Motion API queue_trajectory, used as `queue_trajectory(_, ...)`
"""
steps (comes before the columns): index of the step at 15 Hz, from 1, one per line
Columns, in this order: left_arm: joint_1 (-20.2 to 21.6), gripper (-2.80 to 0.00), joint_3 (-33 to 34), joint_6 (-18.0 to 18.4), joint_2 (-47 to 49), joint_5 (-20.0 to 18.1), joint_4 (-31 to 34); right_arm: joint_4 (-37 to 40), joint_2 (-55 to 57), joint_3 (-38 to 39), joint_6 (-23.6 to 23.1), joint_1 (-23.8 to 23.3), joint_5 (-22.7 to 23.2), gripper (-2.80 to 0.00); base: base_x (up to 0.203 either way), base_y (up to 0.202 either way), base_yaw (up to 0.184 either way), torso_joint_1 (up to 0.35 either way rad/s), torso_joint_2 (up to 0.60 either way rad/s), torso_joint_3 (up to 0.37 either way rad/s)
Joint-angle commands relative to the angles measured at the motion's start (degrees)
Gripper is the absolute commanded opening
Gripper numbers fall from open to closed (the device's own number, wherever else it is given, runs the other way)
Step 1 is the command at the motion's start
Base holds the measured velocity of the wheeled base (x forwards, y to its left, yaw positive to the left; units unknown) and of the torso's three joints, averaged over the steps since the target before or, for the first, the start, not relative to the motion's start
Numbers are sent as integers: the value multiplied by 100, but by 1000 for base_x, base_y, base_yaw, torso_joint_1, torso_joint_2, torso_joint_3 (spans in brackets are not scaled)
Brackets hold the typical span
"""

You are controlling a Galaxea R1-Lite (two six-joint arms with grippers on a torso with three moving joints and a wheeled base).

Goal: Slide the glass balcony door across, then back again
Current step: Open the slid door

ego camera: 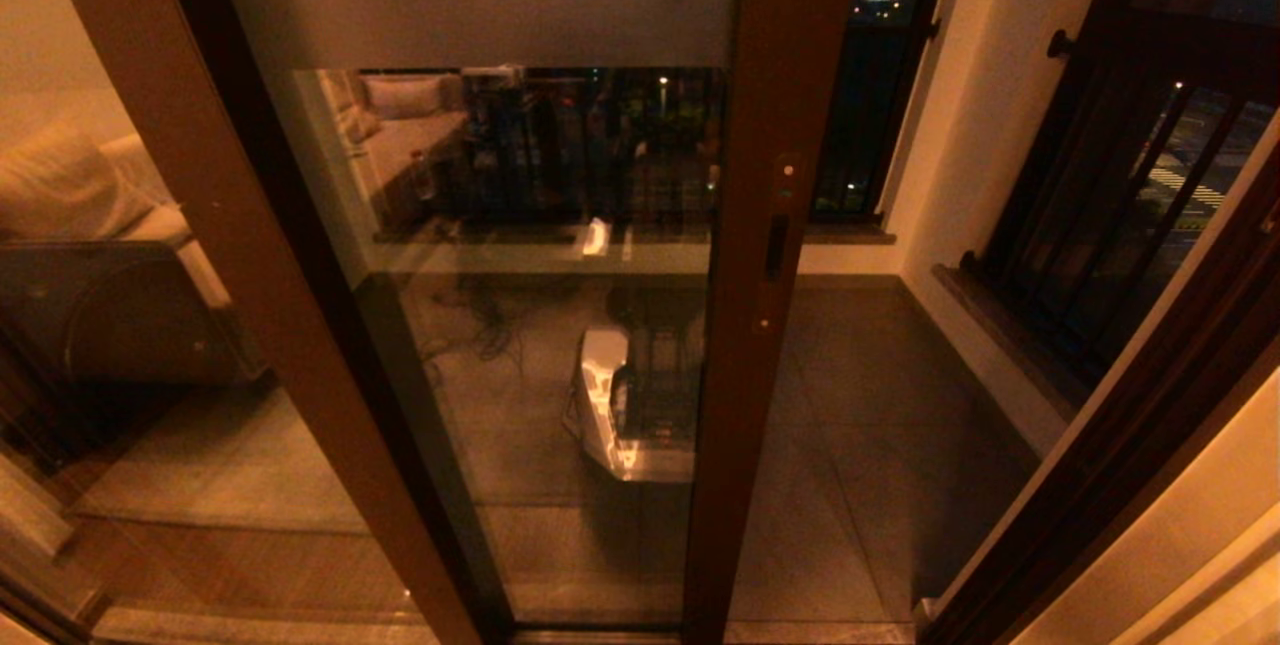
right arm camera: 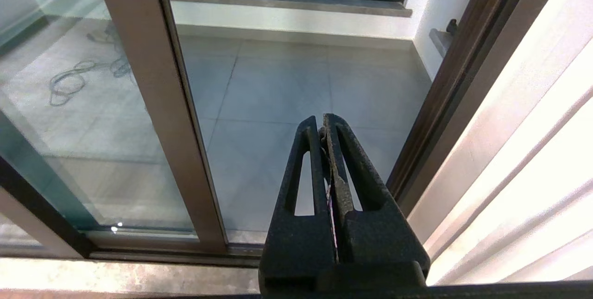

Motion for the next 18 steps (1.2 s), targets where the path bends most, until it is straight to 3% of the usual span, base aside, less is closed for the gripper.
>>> queue_trajectory(1,-4,-280,-748,-61,534,8,-13,2,1,18,-5,0,3,-280,0,0,0,0,0,0)
queue_trajectory(4,-2,-280,-3126,-336,2364,9,-16,2,1,18,-5,0,1,-280,0,0,0,0,0,0)
queue_trajectory(7,-8,-280,-4815,-486,3794,-28,156,2,1,18,-5,0,6,-280,0,0,0,0,0,0)
queue_trajectory(8,-27,-280,-5224,-511,4079,-52,643,2,1,18,-5,0,1,-280,0,0,0,0,0,0)
queue_trajectory(10,-232,-280,-5991,-560,4419,-132,2416,2,1,18,-5,0,1,-280,0,0,0,0,0,0)
queue_trajectory(12,-740,-280,-6782,-815,4927,-260,3960,2,1,18,-5,0,1,-280,0,0,0,0,0,0)
queue_trajectory(13,-1081,-280,-7030,-1095,5170,-339,4386,2,1,18,-5,0,2,-280,0,0,0,0,0,0)
queue_trajectory(16,-2169,-280,-7737,-1800,5715,-412,5034,2,1,18,-5,7,1,-280,0,0,0,0,0,0)
queue_trajectory(18,-2642,-280,-8516,-2285,6377,-341,5393,2,1,18,-5,0,1,-280,0,0,0,0,0,0)
